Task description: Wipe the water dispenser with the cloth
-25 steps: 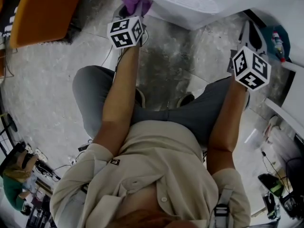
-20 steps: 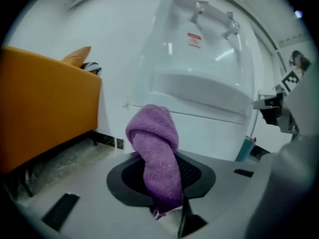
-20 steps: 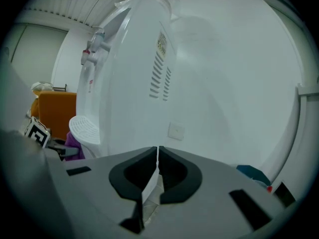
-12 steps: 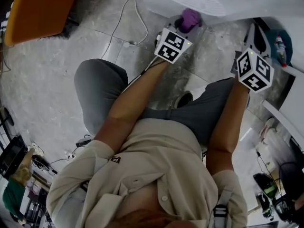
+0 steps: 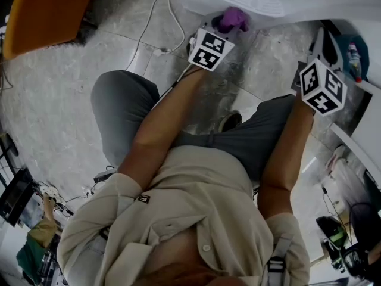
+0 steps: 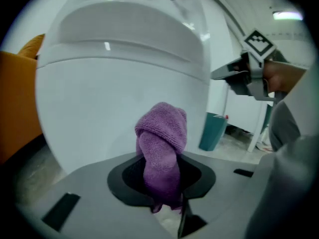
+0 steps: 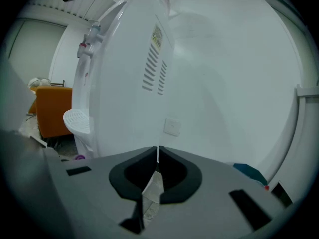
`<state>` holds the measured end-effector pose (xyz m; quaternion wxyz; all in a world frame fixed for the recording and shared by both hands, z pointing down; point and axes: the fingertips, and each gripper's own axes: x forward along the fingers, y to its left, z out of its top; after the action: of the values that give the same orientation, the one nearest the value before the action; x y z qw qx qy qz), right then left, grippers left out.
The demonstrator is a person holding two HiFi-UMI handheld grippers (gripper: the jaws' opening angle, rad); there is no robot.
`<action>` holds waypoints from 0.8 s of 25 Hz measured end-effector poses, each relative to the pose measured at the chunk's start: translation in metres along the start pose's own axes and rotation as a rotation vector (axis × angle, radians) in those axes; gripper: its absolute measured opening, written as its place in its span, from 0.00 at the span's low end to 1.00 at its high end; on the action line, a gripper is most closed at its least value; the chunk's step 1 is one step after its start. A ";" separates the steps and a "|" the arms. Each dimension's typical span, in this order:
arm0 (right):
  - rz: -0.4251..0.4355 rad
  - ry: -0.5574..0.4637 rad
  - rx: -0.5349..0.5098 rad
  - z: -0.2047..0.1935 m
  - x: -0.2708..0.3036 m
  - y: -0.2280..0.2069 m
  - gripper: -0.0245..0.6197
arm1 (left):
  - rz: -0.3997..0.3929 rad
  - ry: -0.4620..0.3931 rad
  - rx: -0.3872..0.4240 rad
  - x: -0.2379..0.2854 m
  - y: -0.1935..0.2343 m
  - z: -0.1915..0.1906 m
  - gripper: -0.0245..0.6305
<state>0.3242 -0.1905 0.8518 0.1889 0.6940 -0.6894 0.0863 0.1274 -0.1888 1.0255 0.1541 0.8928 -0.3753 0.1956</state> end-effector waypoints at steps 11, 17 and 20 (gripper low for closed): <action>0.026 0.016 0.011 -0.006 0.006 0.008 0.08 | 0.392 -0.015 -0.252 -0.070 0.151 -0.009 0.22; 0.038 0.023 0.004 -0.006 0.009 0.014 0.08 | 0.253 -0.037 -0.192 -0.042 0.085 0.009 0.22; 0.046 0.027 -0.005 -0.007 0.012 0.017 0.08 | 0.112 -0.055 -0.107 -0.025 0.028 0.026 0.22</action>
<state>0.3084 -0.1982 0.8648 0.1976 0.6764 -0.7027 0.0983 0.0964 -0.2031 0.9949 0.1800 0.8659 -0.4387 0.1592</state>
